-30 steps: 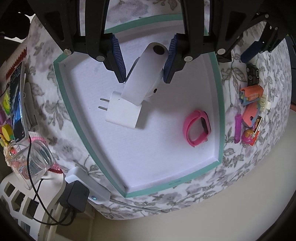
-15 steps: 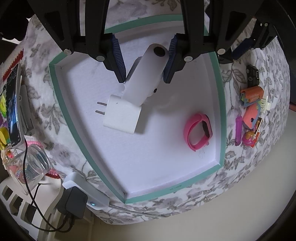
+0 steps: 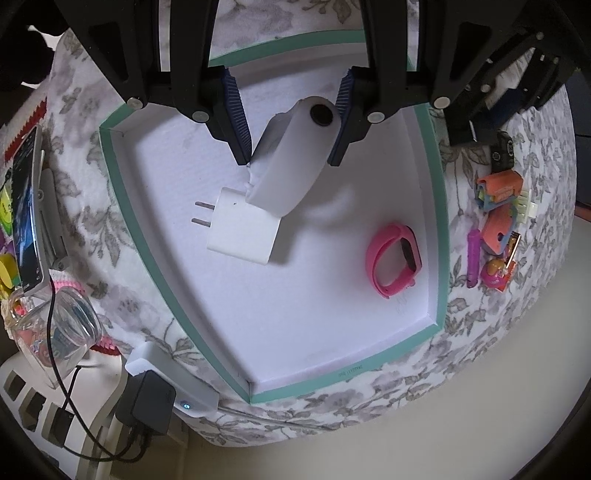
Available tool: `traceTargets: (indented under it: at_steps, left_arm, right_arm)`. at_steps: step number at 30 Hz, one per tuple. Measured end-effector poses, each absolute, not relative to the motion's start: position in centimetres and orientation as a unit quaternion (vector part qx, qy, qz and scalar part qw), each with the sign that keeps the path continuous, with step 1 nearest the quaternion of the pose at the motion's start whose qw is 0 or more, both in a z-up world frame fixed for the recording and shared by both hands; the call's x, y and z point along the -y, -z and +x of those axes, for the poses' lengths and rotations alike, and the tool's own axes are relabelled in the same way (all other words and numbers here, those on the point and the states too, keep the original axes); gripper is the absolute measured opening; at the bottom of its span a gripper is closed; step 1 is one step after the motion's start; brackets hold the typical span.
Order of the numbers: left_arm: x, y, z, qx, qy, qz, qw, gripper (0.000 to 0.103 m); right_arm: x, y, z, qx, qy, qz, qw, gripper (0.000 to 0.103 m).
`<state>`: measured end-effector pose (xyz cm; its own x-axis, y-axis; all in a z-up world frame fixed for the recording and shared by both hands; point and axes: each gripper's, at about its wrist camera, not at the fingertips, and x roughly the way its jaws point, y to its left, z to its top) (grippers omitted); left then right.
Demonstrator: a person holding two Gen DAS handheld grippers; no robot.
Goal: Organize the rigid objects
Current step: 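Carry the black charger and white device into the tray and release them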
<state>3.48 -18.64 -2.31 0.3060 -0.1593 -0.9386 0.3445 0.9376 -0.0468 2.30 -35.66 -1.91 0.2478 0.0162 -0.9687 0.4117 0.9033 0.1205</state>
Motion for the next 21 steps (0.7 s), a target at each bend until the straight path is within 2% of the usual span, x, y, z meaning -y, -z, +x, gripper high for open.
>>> traceTargets:
  at_steps: [8,21]
  left_arm:
    - [22.1,0.9,2.1,-0.520,0.213,0.092,0.822,0.043]
    - [25.3,3.8,1.0,-0.530,0.232,0.122,0.807,0.043]
  right_arm:
    - [36.8,2.2,1.9,-0.604,0.140,0.180,0.763,0.045]
    - [38.1,3.0,1.2,-0.614,0.139,0.194,0.752,0.045]
